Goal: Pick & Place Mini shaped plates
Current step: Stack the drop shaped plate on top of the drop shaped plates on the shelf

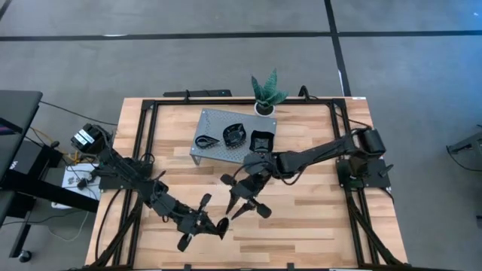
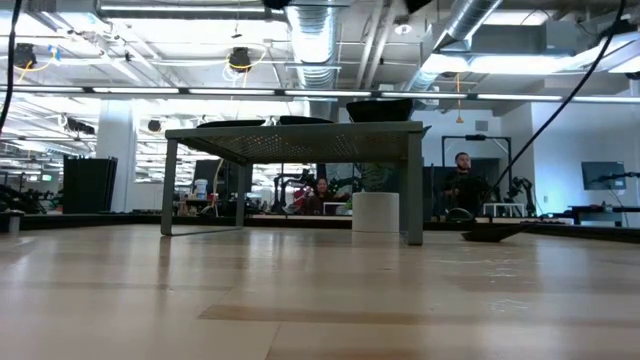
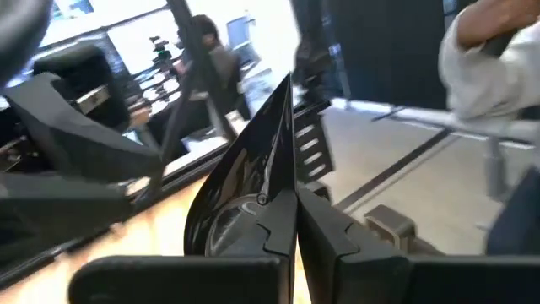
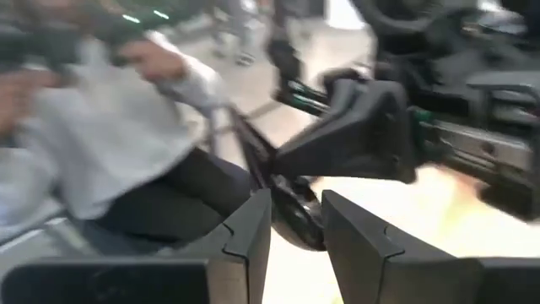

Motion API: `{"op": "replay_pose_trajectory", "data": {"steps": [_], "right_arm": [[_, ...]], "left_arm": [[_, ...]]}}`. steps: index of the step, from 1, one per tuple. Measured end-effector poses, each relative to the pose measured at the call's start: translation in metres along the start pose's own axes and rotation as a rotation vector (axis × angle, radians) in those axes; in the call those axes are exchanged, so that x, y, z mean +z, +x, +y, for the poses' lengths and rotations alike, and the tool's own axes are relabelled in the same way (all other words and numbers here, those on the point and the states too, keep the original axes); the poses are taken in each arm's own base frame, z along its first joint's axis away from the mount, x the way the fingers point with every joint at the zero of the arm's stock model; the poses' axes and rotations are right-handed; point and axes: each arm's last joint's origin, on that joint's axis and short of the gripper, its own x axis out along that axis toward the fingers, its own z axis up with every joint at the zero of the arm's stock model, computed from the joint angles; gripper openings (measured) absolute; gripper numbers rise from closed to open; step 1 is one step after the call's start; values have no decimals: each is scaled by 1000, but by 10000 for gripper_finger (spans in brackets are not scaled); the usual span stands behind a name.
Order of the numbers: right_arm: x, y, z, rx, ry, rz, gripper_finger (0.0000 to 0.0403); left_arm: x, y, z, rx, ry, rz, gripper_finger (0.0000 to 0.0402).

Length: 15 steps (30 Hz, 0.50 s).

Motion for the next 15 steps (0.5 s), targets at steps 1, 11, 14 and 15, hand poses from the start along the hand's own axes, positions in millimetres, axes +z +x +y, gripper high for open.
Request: {"op": "replay_pose_trajectory", "data": {"steps": [1,11,14,15], "right_arm": [[2,0,5,-38,-3,23,102],[12,2,82,-368,-6,350,101],[5,8,100,-399,-29,410,101],[3,11,105,-389,-43,421,101]], "left_arm": [[1,0,-2,28,0,21,10],[16,-32,27,508,-111,302,10],[27,-51,53,584,-131,295,8],[29,-58,61,609,-137,298,7]]}}
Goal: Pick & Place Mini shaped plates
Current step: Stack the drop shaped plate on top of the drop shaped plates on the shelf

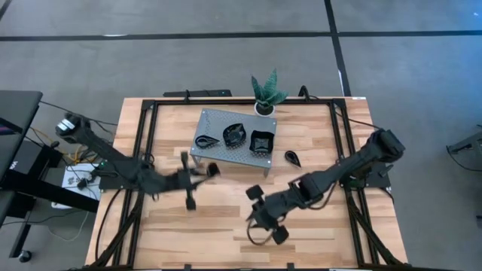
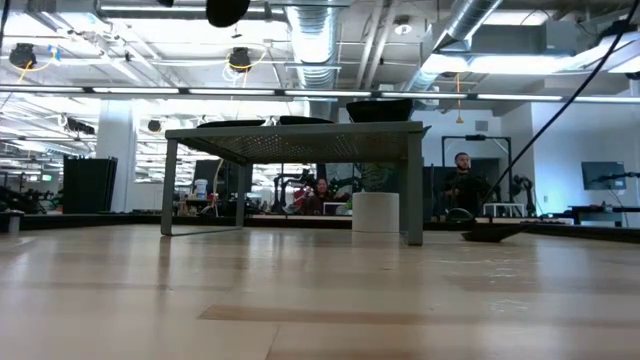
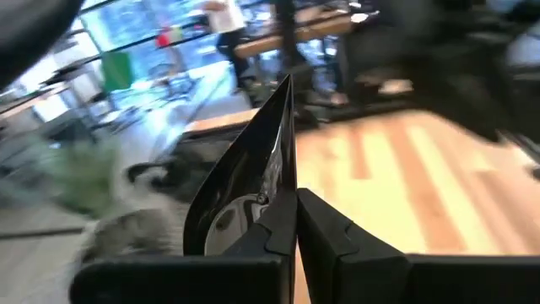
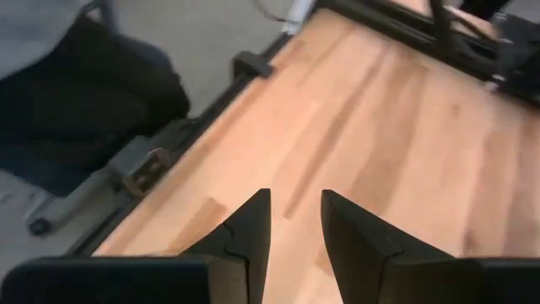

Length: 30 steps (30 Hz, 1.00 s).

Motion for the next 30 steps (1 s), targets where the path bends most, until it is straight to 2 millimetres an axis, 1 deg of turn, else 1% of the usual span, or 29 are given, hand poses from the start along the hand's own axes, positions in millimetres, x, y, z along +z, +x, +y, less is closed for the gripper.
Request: {"op": "replay_pose_trajectory", "data": {"steps": [3,6,8,10,14,18,25,30], "right_arm": [[1,0,13,27,-25,1,101],[2,0,19,40,-35,-11,101],[4,-1,21,42,-37,-22,101],[4,-1,21,42,-30,-23,101],[4,0,20,43,38,-26,101],[4,0,20,44,60,-27,101],[4,0,20,44,60,-27,101],[4,0,20,43,60,-27,101]], "left_arm": [[2,-2,36,86,-34,29,9],[-7,-2,65,172,-69,122,8],[-18,0,78,202,-105,177,7],[-30,5,86,216,-135,211,8],[-49,11,96,257,-163,273,10],[-59,13,101,291,-193,300,7],[-68,14,100,254,-202,322,8],[-69,14,100,257,-214,324,12]]}}
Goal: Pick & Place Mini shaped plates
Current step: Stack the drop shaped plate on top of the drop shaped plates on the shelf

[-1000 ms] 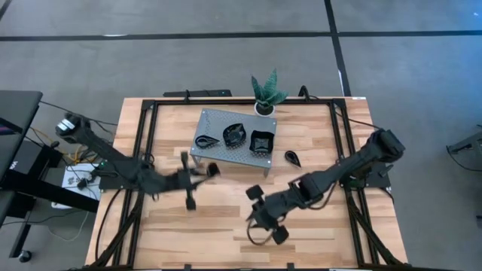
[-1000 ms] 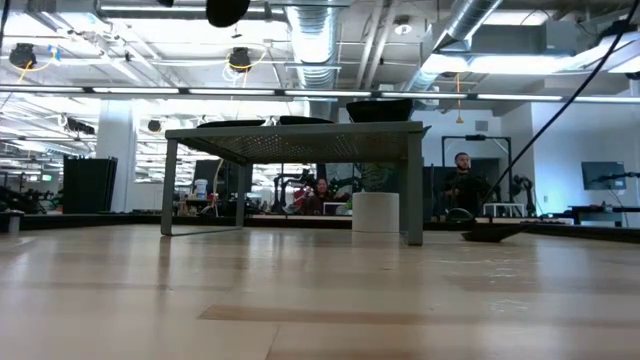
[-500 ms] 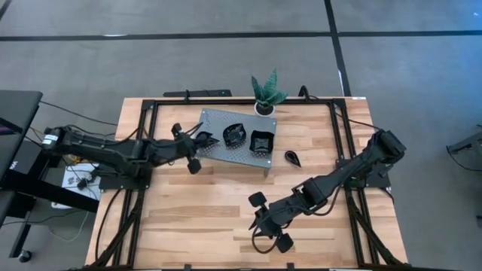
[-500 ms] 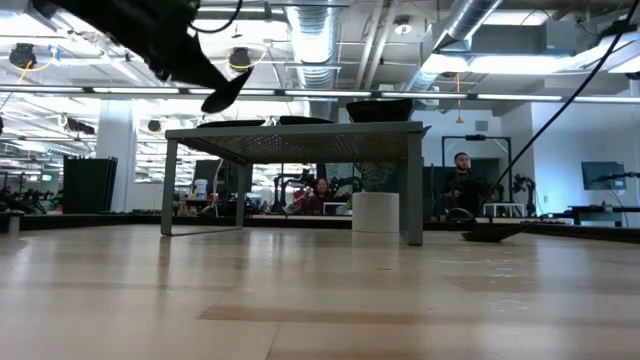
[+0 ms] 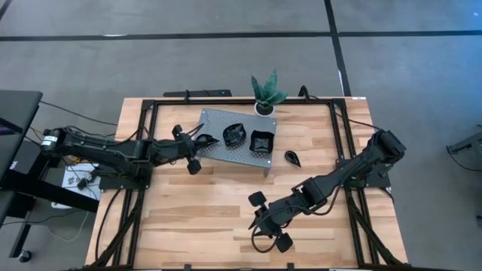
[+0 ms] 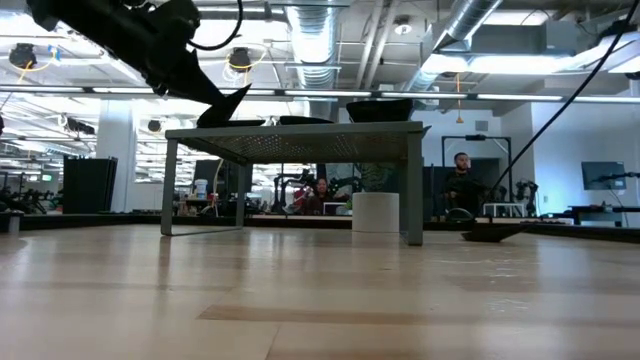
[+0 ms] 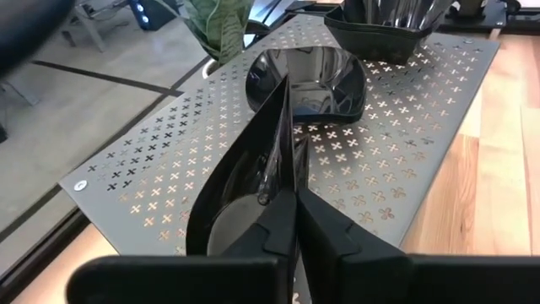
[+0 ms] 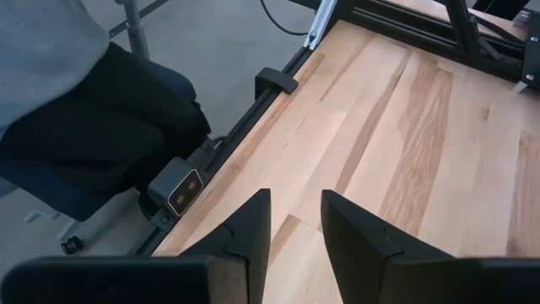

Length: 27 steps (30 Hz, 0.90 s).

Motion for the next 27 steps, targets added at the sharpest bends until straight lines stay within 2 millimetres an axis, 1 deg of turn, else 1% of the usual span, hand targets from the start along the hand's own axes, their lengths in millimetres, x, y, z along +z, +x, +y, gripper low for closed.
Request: {"op": "replay_pose_trajectory", "data": {"steps": [11,18,22,24,27], "right_arm": [[0,0,0,0,-16,0,101],[0,0,-1,-2,-17,0,101],[0,0,-5,-10,-12,1,101],[0,0,-7,-16,-7,1,101],[0,0,-12,-27,2,-2,101]], "left_arm": [[0,0,0,0,-3,0,44],[1,2,3,16,-42,-1,81],[1,2,4,16,-81,-2,88],[1,2,2,-34,-93,-1,87],[4,0,-4,-160,-104,-24,84]]}}
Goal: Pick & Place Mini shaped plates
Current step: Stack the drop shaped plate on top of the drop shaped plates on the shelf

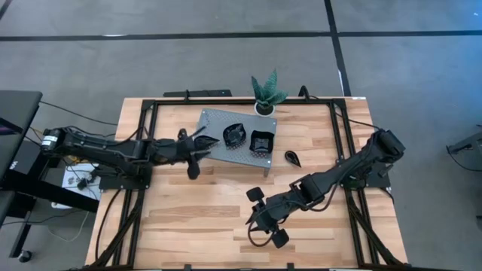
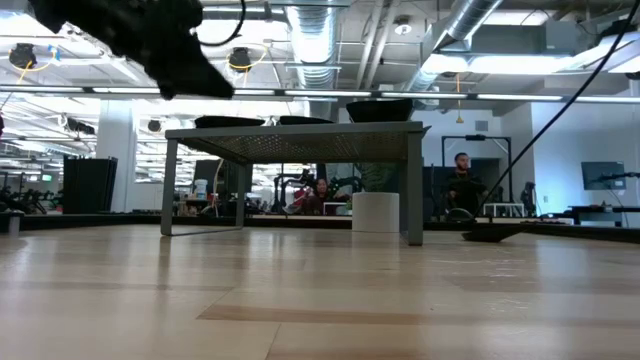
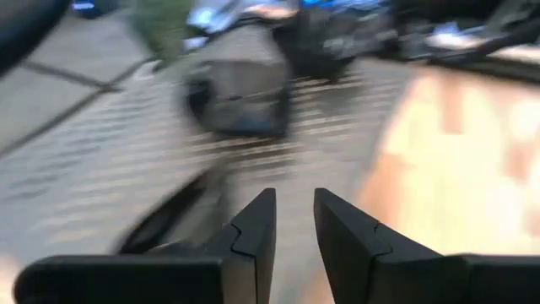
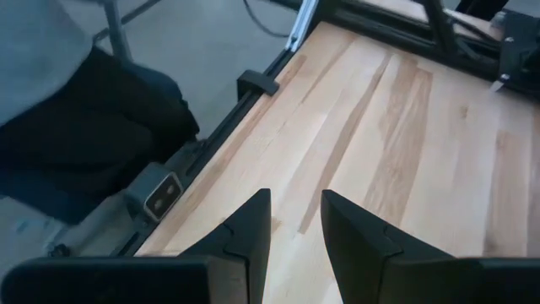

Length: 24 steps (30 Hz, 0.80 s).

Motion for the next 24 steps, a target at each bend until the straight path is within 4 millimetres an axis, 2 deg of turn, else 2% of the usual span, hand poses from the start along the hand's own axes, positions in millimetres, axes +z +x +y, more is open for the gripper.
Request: {"op": "replay_pose_trajectory", "data": {"steps": [7,14,19,24], "right_arm": [[6,0,-14,-33,36,-69,101],[1,7,-29,-63,168,-50,101],[-18,19,-38,-96,409,86,101],[-47,21,-29,-206,739,348,101]], "left_arm": [[6,-11,-28,-314,8,-70,81],[-3,-28,-59,-495,79,-51,81],[-11,-34,-77,-567,122,-32,81],[-12,-32,-80,-564,124,-33,81]]}}
